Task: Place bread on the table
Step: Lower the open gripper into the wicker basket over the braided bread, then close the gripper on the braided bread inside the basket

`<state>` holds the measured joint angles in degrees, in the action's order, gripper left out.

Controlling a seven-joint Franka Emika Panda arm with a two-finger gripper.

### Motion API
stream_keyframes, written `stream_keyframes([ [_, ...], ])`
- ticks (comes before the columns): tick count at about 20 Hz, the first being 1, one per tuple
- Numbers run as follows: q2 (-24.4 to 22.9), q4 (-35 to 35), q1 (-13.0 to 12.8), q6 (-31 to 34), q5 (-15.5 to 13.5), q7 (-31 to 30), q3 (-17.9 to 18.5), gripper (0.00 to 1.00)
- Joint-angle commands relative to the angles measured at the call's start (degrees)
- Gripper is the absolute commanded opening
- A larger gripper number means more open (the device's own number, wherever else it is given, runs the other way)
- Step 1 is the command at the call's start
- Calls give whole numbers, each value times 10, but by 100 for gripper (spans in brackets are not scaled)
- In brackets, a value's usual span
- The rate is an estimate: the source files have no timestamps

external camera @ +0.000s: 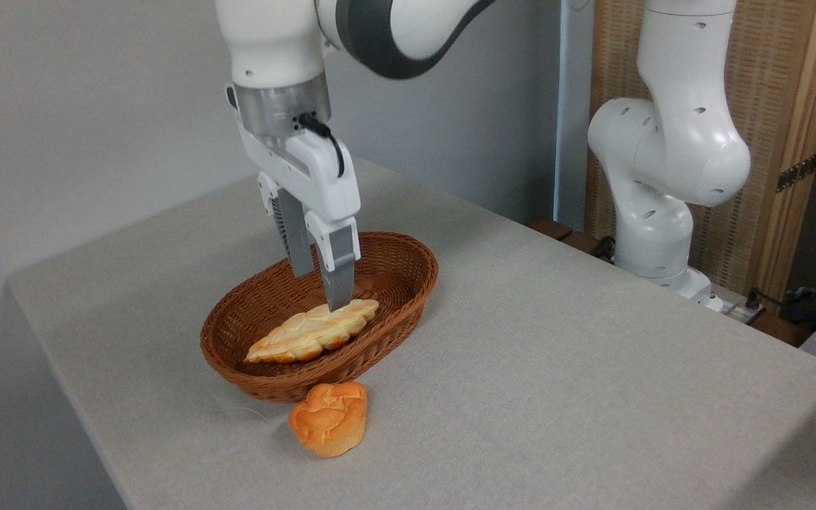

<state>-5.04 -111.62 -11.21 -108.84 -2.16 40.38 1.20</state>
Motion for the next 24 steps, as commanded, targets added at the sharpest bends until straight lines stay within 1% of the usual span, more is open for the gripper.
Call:
stream_keyframes([
  [1,-3,-45,-20,-48,2,8,2,100],
  [4,1,-63,-26,-71,1,22,2,100],
  [8,14,-69,-29,-90,1,25,2,100],
  [11,21,-81,-42,-116,1,25,2,100],
  [14,27,-92,-43,-131,2,29,2,100],
  [17,35,-92,-44,-136,2,30,2,100],
  [19,37,-92,-52,-136,3,31,2,100],
  [24,46,-92,-56,-136,4,33,2,100],
])
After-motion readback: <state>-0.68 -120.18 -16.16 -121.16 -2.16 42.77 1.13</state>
